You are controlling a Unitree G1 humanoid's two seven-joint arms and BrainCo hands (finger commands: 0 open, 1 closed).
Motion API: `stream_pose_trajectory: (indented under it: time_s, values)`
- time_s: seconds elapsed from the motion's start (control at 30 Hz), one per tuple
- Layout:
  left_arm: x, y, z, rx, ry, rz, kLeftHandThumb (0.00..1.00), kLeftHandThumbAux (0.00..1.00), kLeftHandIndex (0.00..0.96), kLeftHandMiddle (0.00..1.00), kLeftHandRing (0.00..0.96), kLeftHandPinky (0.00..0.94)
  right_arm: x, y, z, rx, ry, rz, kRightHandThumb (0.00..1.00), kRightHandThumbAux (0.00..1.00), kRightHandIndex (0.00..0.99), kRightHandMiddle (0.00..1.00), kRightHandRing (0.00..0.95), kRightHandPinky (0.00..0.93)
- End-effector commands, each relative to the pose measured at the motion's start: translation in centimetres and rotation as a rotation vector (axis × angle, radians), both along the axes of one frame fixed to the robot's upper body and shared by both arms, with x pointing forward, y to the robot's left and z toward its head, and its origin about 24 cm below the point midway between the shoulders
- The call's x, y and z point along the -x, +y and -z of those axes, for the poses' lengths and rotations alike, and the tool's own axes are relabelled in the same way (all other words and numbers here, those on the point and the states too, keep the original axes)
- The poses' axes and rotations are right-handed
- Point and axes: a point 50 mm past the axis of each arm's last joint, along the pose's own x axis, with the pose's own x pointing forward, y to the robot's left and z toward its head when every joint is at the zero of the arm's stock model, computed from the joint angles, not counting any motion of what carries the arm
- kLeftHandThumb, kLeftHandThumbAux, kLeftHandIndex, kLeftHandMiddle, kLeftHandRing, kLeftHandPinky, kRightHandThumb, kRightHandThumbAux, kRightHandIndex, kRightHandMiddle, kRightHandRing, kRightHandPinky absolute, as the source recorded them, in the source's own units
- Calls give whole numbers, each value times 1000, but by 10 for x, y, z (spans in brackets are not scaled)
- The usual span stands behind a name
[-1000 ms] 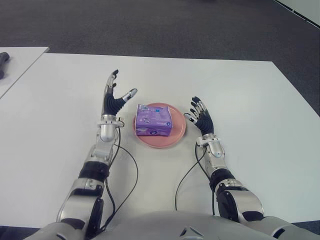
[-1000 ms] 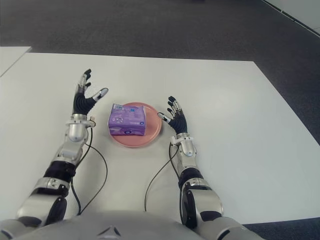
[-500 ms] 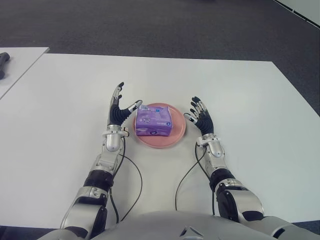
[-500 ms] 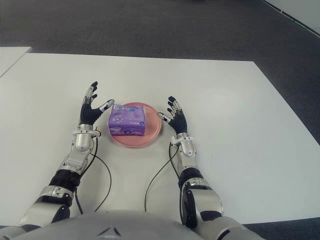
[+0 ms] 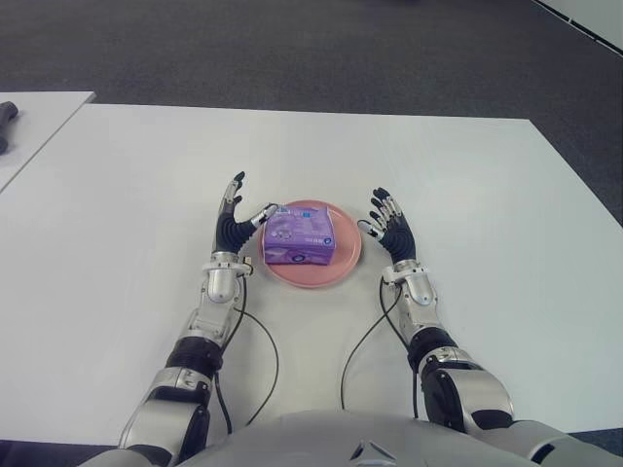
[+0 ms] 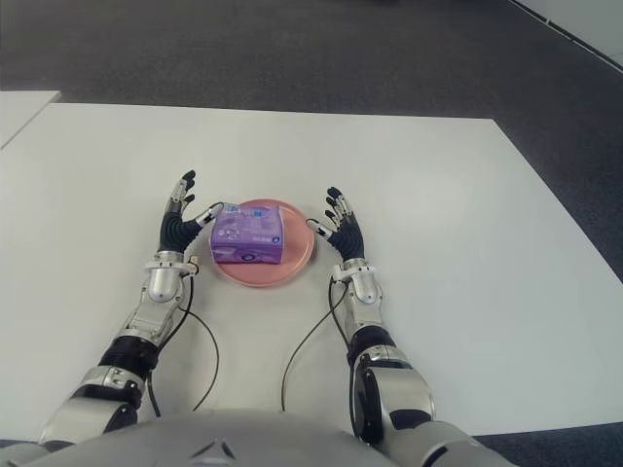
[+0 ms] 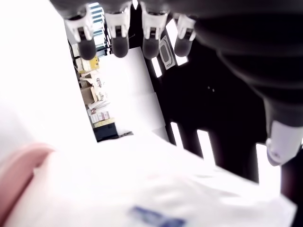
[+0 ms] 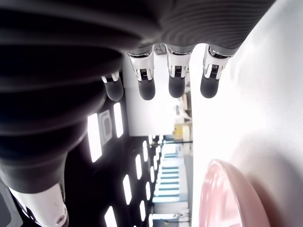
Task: Put the tissue paper into the plate.
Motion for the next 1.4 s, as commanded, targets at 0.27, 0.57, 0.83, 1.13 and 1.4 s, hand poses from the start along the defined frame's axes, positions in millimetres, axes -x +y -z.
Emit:
stream_pose_trajectory:
  time_s: [0.27,0.57,0.83,1.13,1.4]
  values:
    - [13,-5,24,28,66,-19,0,475,0,0,0,0,39,-5,46,-36,217,35,96,706,62,30,13,55]
    - [17,-5,32,51,83,-15,0,456,0,0,0,0,40,-7,46,-36,215,35,96,706,62,30,13,55]
    - [18,-4,36,63,88,-15,0,449,0,0,0,0,40,-7,46,-37,214,35,96,706,62,30,13,55]
    - [16,-4,39,111,109,-18,0,428,0,0,0,0,40,-8,46,-37,213,35,96,706,62,30,13,55]
    - [16,-4,39,135,112,-19,0,425,0,0,0,0,39,-8,46,-37,213,35,96,706,62,30,13,55]
